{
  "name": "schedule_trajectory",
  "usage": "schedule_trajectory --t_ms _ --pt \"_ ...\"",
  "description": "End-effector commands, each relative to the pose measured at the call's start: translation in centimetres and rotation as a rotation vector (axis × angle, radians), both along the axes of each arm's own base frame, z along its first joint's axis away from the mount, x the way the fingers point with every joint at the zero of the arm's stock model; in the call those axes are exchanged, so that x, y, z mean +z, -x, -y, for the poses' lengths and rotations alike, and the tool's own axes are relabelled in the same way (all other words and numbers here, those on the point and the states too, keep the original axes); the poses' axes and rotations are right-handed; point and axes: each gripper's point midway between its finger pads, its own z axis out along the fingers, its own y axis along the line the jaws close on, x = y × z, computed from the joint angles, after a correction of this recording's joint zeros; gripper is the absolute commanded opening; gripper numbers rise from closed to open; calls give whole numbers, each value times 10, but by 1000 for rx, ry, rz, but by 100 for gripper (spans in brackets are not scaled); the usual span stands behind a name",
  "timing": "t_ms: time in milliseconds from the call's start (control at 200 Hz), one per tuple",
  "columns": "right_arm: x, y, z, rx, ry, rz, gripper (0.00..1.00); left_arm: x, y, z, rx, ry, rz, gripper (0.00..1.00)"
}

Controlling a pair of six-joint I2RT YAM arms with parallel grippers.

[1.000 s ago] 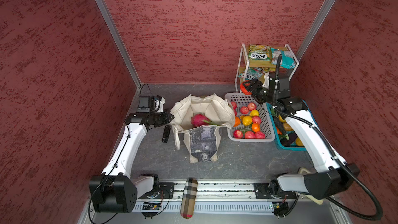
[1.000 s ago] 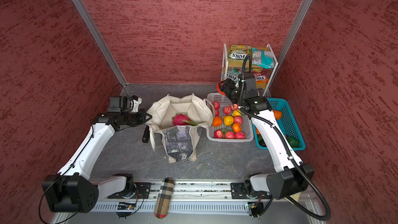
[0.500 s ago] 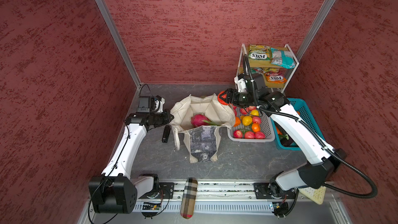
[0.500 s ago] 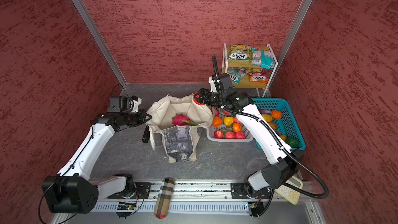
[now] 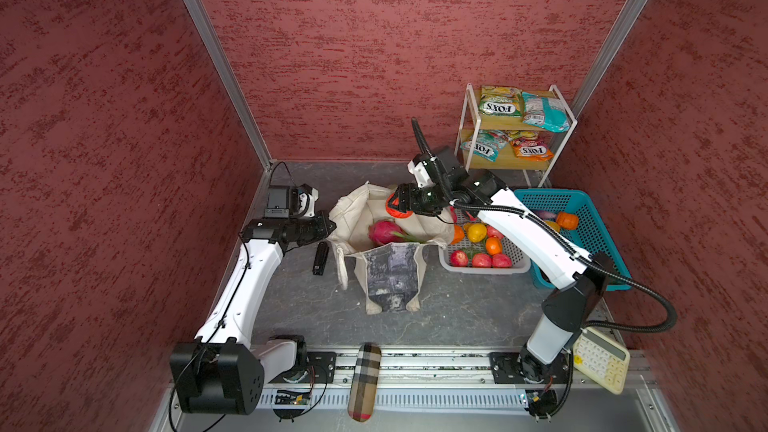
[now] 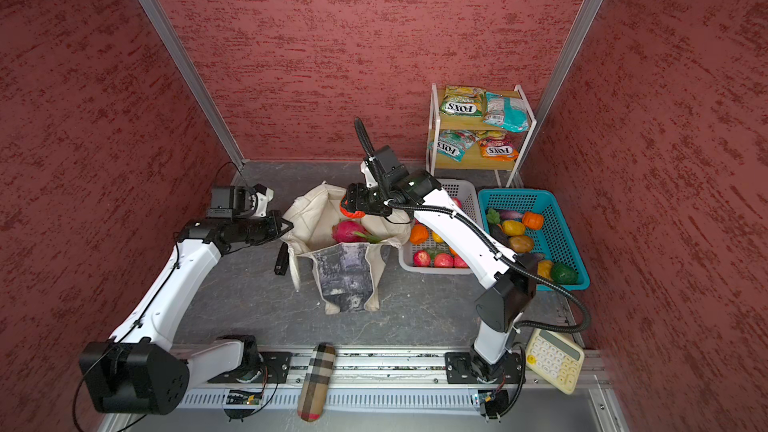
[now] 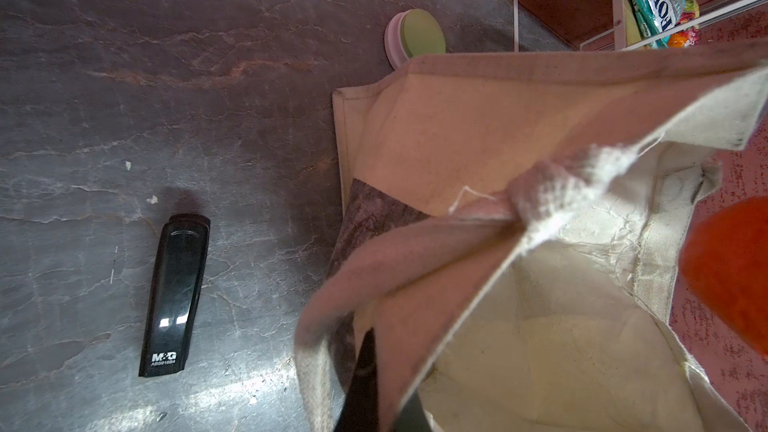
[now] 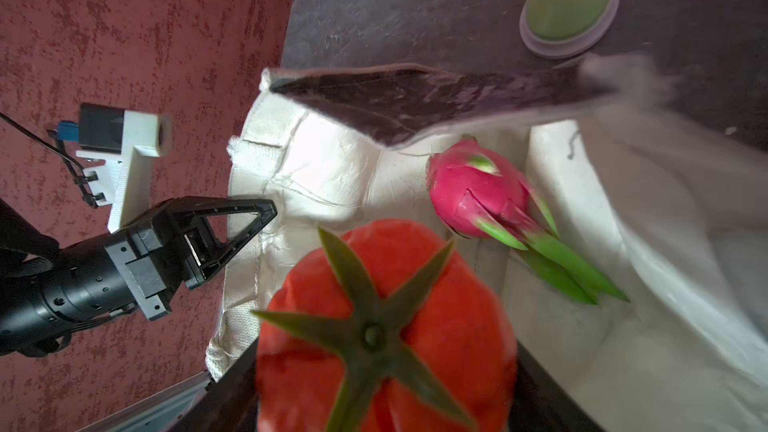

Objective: Place the food into the grocery bag and tie it
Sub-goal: 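Lift the tomato and carry it over the bag mouth with the right gripper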

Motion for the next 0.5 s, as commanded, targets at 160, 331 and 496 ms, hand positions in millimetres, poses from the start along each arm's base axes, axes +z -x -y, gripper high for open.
schedule_trajectory --t_ms 160,331,496 --pt "-23 15 -27 78 143 -11 58 6 -1 1 -6 -16 47 0" --pt "-44 9 -29 83 201 -27 58 6 -1 1 -9 -18 48 0" --pt "-69 3 -30 95 257 -41 60 7 -1 1 -9 -18 49 0"
